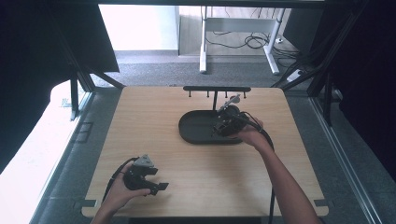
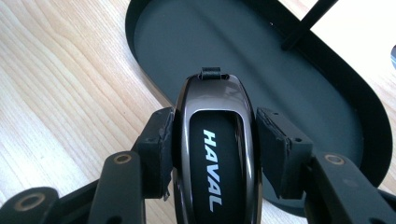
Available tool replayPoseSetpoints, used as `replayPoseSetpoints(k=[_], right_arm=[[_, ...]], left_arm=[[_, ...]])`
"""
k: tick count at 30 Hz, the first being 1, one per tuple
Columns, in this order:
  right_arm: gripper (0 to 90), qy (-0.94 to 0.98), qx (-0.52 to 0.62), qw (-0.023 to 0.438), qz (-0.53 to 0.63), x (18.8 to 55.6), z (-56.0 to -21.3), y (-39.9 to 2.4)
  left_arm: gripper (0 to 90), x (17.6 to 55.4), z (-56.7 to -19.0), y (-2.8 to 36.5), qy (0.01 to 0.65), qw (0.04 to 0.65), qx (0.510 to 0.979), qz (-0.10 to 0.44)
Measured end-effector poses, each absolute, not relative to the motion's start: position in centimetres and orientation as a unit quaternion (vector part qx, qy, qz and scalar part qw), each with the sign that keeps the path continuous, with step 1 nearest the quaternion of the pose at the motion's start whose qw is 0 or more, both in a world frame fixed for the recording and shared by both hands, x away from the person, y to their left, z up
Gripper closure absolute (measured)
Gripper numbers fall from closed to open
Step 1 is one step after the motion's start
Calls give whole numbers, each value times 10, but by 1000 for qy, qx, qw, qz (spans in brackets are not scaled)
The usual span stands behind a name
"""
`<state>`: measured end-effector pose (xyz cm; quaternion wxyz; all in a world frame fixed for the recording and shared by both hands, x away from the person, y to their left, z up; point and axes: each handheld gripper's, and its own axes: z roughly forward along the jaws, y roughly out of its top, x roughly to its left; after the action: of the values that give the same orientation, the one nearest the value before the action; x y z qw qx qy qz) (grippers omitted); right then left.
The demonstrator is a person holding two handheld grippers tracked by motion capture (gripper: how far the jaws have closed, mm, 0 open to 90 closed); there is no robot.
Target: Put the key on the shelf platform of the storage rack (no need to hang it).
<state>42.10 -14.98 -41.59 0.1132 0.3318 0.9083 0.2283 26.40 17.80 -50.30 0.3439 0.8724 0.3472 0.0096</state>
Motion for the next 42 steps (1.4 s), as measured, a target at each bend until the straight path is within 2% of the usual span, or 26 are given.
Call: replayPoseSetpoints(k=[19, 42], right_arm=[[491, 909, 327, 110, 236, 447, -416, -126], [491, 909, 344, 104, 210, 482, -456, -105]], left_arm=[[243, 264, -504, 178, 348, 347, 871, 6], [243, 264, -502, 182, 354, 354, 865, 9]])
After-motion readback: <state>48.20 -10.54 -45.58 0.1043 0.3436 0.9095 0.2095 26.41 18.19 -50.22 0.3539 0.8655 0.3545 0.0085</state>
